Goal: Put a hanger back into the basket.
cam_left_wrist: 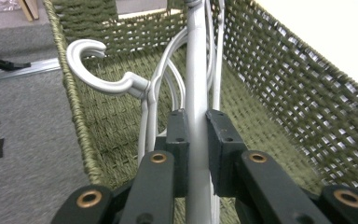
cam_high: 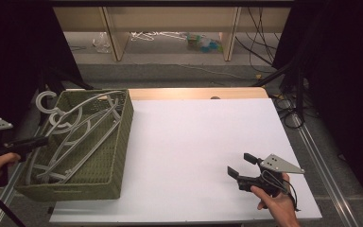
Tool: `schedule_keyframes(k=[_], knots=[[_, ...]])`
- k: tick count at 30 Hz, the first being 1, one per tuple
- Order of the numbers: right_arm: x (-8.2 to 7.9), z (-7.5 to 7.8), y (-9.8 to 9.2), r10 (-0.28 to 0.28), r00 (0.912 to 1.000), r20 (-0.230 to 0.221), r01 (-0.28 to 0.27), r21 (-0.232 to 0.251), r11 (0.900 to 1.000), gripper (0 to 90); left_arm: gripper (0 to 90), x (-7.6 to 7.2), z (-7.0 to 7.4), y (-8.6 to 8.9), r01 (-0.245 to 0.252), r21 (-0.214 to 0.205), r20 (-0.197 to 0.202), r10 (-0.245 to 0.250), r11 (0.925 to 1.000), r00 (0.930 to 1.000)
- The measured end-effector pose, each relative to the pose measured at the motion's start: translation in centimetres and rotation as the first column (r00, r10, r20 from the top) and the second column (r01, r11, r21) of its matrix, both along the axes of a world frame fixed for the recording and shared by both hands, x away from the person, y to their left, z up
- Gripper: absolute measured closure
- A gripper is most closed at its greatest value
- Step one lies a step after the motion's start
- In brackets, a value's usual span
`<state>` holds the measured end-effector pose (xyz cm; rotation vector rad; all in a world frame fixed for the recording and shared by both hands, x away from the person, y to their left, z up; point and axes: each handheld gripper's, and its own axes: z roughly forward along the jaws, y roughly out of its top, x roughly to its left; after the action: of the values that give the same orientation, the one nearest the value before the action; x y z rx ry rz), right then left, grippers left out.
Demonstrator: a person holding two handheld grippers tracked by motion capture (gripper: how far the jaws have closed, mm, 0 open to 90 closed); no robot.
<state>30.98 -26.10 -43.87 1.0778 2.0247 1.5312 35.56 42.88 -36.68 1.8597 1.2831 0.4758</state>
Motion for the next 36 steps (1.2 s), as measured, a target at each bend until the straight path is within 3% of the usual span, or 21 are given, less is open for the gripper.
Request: schedule_keyframes(k=[6, 12, 13, 14, 15, 18, 24, 26, 30, 32, 36], knots=[[0.0, 0.0, -0.1, -0.002, 1.0000, -0.001, 0.002, 0.000, 1.0000, 18.5, 79.5, 1.1, -0.9, -0.4, 0.011, 0.049, -0.056, -0.008, 0.9987, 0.9984], [0.0, 0.0, -0.1, 0.002, 1.0000, -0.007, -0.002, -0.007, 1.0000, 18.6, 79.7, 1.3, -2.0, -0.4, -0.022, 0.047, -0.094, 0.027, 0.9986, 0.9952], [0.0, 0.0, 0.0, 0.000, 1.0000, -0.002, 0.000, 0.000, 1.0000, 18.6, 79.7, 1.3, -2.2, -0.5, -0.023, 0.058, -0.110, 0.030, 0.9981, 0.9934], [0.0, 0.0, 0.0, 0.000, 1.0000, 0.000, 0.000, -0.001, 1.0000, 18.5, 79.5, 1.4, -2.3, -0.2, 0.007, 0.106, -0.143, 0.008, 0.9943, 0.9898], [-0.1, 0.1, -0.1, -0.003, 1.0000, -0.008, 0.003, -0.023, 0.9997, 18.6, 79.5, 1.5, -2.4, -0.2, 0.006, 0.119, -0.159, 0.013, 0.9928, 0.9871], [0.0, 0.0, 0.0, 0.001, 1.0000, 0.001, -0.001, -0.001, 1.0000, 18.6, 79.5, 1.7, -2.4, -0.4, 0.002, 0.142, -0.162, 0.021, 0.9899, 0.9867], [0.0, 0.1, -0.1, 0.002, 1.0000, -0.007, -0.002, -0.006, 1.0000, 18.6, 78.0, 2.0, -2.8, -0.9, -0.025, 0.170, -0.178, 0.056, 0.9852, 0.9824], [0.0, 0.1, -0.1, 0.002, 1.0000, -0.006, -0.002, -0.006, 1.0000, 18.6, 74.4, 1.9, -2.7, -0.8, -0.027, 0.165, -0.186, 0.058, 0.9860, 0.9808], [0.0, 0.1, -0.1, 0.002, 1.0000, -0.007, -0.002, -0.006, 1.0000, 18.6, 67.8, 1.5, -2.3, -0.4, -0.061, 0.163, -0.157, 0.087, 0.9847, 0.9837], [0.0, 0.1, -0.1, 0.002, 1.0000, -0.006, -0.002, -0.006, 1.0000, 18.6, 62.8, 1.2, -2.1, -0.7, -0.114, 0.118, -0.131, 0.129, 0.9864, 0.9830], [0.0, 0.1, -0.1, 0.002, 1.0000, -0.006, -0.002, -0.006, 1.0000, 18.6, 50.6, 0.7, -1.2, -0.9, -0.078, 0.156, -0.136, 0.100, 0.9846, 0.9857]])
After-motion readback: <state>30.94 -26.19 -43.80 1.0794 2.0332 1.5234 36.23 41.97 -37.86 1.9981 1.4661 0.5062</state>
